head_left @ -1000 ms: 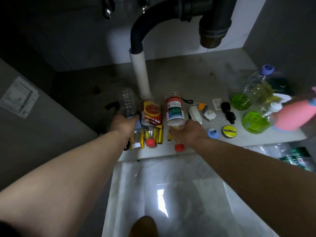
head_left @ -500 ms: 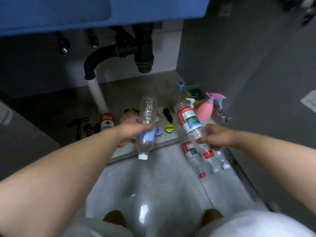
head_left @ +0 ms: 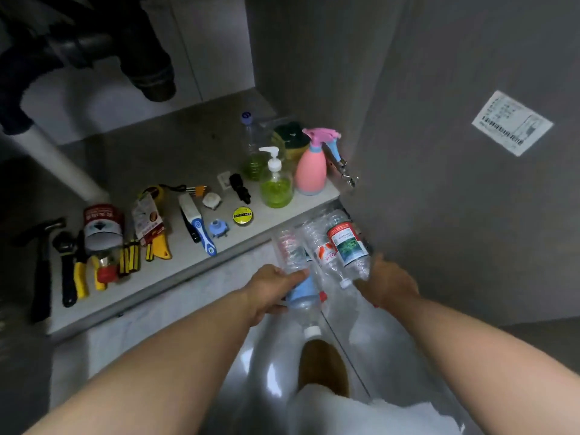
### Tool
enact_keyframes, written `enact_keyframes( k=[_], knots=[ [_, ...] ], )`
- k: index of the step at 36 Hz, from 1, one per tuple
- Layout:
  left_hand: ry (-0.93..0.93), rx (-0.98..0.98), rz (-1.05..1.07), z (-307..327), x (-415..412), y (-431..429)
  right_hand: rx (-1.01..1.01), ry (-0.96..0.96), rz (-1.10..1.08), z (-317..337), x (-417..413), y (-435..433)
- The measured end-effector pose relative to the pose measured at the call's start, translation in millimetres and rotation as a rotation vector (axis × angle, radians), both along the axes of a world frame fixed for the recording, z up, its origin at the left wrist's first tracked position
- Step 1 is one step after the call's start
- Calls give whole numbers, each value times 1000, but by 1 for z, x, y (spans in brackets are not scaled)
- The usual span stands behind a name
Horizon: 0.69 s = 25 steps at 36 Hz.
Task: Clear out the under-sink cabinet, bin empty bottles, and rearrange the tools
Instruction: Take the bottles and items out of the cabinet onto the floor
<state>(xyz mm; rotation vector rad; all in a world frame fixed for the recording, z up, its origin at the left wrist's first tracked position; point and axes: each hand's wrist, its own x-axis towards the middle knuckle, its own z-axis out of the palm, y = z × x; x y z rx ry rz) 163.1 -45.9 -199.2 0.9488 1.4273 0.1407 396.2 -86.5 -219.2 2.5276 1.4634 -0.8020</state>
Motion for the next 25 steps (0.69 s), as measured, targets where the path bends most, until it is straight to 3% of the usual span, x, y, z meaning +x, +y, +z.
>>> enact_keyframes(
  k=[5,18,22,25],
  knots=[
    [-5,-79,15,-64,21,21,-25,-60,-2,-51,-4,30],
    [-100,-116,196,-92,37,52,87,-204,58,-57,-17,49],
    [-158,-111,228,-98,37,54,169,-282,99,-61,-21,45],
    [-172,-112,246,-100,37,54,374,-296,155,-64,-21,42]
  ],
)
